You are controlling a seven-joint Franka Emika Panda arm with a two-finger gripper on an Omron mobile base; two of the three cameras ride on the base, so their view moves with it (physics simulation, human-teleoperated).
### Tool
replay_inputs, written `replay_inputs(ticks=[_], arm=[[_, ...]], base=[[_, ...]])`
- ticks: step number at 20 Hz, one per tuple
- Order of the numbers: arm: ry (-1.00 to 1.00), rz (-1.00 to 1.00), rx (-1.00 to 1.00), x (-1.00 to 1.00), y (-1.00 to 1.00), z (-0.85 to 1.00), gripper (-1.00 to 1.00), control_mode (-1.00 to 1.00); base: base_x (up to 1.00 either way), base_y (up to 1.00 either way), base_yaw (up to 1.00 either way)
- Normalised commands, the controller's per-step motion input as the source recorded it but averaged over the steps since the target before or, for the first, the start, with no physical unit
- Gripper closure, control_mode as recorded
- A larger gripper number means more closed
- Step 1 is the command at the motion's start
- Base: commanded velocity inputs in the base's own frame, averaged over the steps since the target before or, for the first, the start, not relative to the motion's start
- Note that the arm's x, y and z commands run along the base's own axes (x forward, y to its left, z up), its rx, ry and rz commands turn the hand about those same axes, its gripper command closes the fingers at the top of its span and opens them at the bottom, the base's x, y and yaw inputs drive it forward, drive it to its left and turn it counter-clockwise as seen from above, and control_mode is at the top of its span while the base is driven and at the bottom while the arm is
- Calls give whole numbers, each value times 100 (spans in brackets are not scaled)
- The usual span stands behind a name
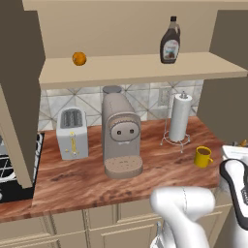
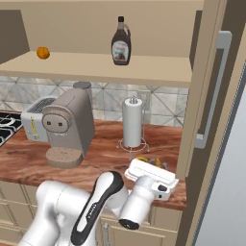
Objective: Pick the syrup bottle and honey bottle from the cabinet and place them next to the mug.
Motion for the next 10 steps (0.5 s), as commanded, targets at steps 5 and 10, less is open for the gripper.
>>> replay_inputs(ticks=[5,10], arm=[[1,0,0,40,10,0,100,-100],[3,0,0,4,17,0,100,-100]], base=[[0,0,0],[0,0,0]])
